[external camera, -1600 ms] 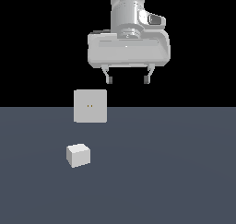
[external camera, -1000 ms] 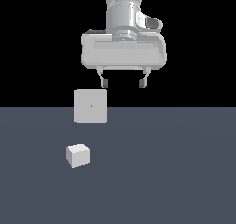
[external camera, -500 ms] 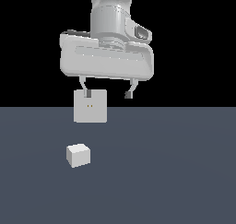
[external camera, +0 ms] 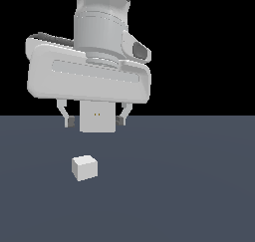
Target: Plug the charger into the wall socket.
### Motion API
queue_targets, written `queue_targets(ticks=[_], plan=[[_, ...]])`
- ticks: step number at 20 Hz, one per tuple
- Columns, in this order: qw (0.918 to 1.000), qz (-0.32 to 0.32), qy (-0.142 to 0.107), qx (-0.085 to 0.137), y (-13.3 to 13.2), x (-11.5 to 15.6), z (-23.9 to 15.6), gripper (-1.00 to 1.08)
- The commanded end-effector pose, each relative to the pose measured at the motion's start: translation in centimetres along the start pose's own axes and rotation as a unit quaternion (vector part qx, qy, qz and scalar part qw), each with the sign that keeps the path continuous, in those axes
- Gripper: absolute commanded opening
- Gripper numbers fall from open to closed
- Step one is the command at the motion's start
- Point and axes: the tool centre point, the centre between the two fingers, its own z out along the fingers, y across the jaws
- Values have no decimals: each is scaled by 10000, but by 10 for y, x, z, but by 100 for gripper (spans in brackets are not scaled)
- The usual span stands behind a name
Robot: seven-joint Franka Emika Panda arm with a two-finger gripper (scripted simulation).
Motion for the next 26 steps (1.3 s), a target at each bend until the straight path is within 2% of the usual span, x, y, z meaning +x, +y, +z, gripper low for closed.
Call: queue_targets(ticks=[1,10,20,26], plan=[[9997,-238,85,26,-8,-5,7,100],[9972,-707,241,92,-24,-15,22,100],[9969,-736,245,98,-25,-16,26,100],[9969,-739,243,95,-25,-20,44,100]])
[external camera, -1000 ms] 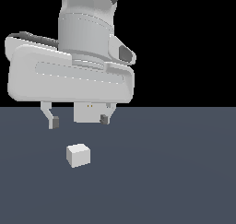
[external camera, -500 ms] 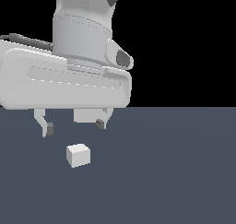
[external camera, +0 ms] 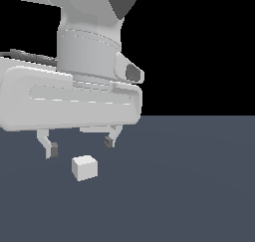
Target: Plug the charger into the wall socket.
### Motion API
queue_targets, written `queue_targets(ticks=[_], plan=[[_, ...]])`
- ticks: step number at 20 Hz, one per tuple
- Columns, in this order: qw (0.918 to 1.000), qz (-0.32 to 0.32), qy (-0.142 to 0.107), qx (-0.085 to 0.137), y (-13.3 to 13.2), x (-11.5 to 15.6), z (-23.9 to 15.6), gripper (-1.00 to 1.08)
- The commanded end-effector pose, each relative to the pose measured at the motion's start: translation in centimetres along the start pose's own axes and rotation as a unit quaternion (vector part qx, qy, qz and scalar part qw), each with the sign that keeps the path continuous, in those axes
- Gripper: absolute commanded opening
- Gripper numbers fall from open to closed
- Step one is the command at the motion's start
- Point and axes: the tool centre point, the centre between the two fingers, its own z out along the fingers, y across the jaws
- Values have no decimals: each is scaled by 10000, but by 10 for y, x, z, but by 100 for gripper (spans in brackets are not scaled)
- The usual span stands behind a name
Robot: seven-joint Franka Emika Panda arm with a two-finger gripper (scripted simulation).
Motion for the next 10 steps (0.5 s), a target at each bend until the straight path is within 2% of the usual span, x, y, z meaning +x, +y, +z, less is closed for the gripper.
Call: queue_targets(ticks=[1,10], plan=[[10000,-3,-5,0,0,-3,10,100],[10000,-3,-5,0,0,-8,34,100]])
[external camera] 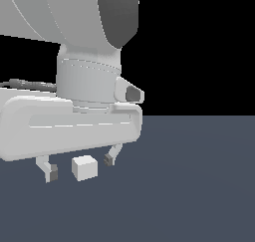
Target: Plug the charger into the wall socket.
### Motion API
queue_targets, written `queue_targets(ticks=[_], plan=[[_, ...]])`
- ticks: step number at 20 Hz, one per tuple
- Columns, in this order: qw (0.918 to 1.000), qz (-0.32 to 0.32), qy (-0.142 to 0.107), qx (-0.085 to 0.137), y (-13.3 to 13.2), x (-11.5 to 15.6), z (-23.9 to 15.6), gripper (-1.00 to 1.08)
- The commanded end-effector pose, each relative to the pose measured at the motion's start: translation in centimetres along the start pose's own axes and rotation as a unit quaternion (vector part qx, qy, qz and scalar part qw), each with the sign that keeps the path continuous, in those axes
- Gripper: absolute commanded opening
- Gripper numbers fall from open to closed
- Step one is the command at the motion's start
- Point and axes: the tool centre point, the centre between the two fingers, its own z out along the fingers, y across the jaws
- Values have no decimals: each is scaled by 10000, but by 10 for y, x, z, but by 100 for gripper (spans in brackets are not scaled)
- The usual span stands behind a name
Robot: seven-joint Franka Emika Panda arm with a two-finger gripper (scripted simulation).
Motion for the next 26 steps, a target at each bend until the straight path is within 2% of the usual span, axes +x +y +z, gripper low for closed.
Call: queue_targets(ticks=[1,2,16,26], plan=[[10000,-1,4,-4,0,0,2,100],[10000,-1,4,-4,0,0,2,-100],[10000,57,8,-17,0,2,1,-100],[9976,678,24,-148,2,23,-14,-100]])
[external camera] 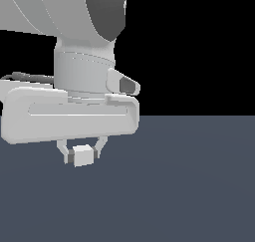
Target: Plug the charger into the wall socket.
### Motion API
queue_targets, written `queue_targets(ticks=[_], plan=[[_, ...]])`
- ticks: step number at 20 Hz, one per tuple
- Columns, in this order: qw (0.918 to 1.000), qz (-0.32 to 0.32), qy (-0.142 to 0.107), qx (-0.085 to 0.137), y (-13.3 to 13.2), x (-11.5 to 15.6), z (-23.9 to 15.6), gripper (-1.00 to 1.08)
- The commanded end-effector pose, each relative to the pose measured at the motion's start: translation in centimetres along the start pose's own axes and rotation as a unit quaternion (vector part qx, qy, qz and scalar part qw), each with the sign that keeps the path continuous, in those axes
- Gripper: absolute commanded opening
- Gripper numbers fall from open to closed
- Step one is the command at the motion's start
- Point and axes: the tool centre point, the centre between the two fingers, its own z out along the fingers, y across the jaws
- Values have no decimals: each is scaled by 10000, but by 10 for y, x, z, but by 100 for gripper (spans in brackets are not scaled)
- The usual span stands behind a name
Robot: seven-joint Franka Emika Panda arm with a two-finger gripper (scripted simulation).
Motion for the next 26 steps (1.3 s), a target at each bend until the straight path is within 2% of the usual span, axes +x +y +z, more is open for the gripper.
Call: queue_targets(ticks=[1,7,15,26], plan=[[9997,221,9,-47,0,8,-5,-100],[9958,892,17,-194,4,30,-21,-100],[9837,1754,15,-392,13,57,-40,-100],[9691,2406,0,-546,24,76,-55,-100]])
